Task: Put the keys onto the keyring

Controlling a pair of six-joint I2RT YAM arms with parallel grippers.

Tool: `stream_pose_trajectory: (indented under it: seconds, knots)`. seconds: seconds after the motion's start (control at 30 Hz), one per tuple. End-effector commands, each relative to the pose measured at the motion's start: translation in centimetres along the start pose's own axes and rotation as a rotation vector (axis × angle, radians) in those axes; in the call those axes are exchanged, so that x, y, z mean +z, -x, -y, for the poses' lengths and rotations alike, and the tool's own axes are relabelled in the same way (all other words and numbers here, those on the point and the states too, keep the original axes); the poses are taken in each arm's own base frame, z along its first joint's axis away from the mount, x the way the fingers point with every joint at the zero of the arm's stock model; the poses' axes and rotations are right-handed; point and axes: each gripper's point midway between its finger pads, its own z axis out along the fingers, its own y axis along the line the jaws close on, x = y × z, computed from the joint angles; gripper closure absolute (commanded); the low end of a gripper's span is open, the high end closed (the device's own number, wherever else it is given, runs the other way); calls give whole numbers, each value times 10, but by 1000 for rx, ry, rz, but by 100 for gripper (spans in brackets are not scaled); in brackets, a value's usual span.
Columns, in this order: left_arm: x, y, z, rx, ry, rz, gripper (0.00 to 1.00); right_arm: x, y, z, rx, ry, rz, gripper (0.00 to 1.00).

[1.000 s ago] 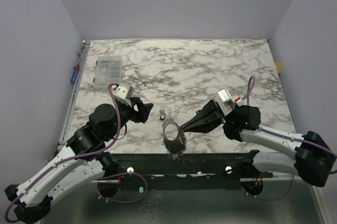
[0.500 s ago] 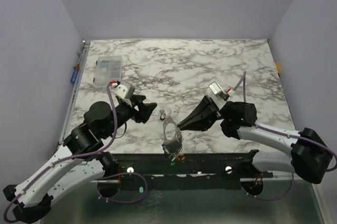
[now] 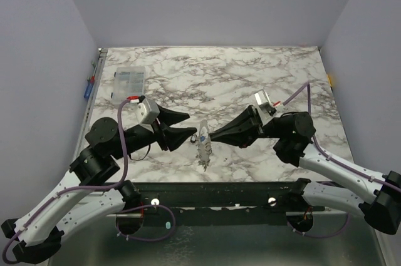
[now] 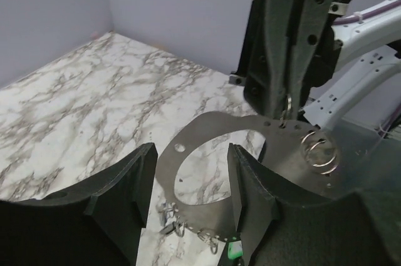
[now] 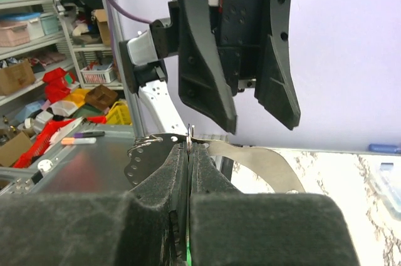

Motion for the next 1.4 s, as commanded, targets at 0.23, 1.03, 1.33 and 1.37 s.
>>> stream_pose_trajectory:
  seconds: [0.23,1.03,1.33,1.37]
  knots:
    - [20,19,44,88,-306,58,47,0,-1,7,14,-43,-55,99]
    - [23,0,54,23,-381,0,59,0,7,11,7,-85,-50,99]
    - [31,-14,50,-2,-379,-42,59,0,7,10,3,-79,-54,99]
    - [32,-15,50,-5,-380,-46,61,0,7,10,4,-77,-55,99]
